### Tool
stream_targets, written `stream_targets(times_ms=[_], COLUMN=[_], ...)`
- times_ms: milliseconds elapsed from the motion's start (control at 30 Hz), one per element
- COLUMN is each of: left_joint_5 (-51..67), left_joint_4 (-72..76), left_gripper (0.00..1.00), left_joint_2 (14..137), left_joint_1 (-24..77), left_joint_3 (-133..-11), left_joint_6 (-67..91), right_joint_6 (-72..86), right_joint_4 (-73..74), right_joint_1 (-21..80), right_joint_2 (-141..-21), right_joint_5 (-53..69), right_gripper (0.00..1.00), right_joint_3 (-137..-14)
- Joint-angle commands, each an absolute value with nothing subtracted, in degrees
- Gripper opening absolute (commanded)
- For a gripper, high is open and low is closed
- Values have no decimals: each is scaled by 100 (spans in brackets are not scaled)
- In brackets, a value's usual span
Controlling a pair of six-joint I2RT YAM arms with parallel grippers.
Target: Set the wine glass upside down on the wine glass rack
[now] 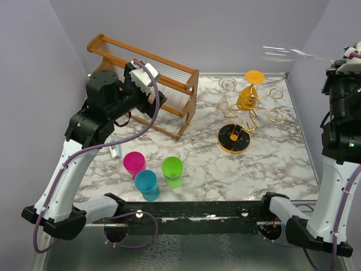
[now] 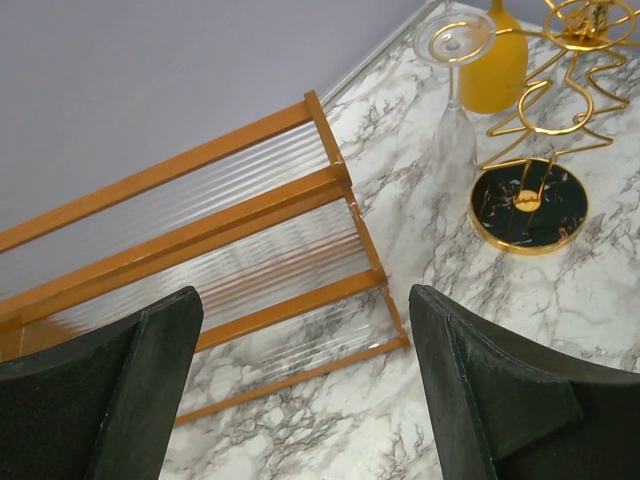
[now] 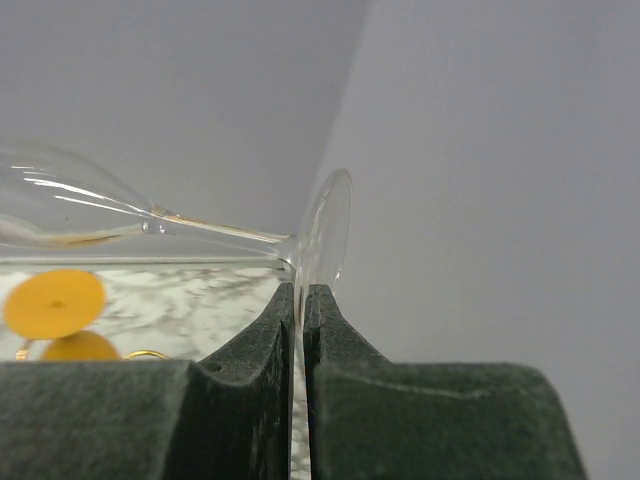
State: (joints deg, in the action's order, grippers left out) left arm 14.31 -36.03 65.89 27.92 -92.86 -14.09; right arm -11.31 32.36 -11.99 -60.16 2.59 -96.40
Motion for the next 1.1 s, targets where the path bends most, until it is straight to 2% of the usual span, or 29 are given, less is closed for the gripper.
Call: stream_targets(times_ms=[0,233,467,733,1067], left_joint_5=[1203,1387,1490,1600,1622], left_joint_4=[-3709,-3709,-3700,-3744,-3728], left_gripper=[87,87,87,87,87], left_joint_2=[6449,6473,6445,6466,6512], left_joint_1=[2786,2786,2777,2782,2777], left_joint_3=[-9151,-9084,-9012,-9052,-9034], left_joint_6=[-1655,-1705,-1739,-1793,-1819], right_joint_6=[-2285,-3372,-4522,-5805,-6900], right_joint_4=[2911,2481,1963,1936,3189], right_joint_1=[-1257,-1257,-1257,-1257,-1257], right_joint_2=[-5629,-5431,-5366,-5290,-5496], right_joint_5=[-1609,-2747,-2875,-1872,-431], right_gripper=[1,1,1,1,1], right_joint_3=[-9308,-8806,-7920,-7215,-7337])
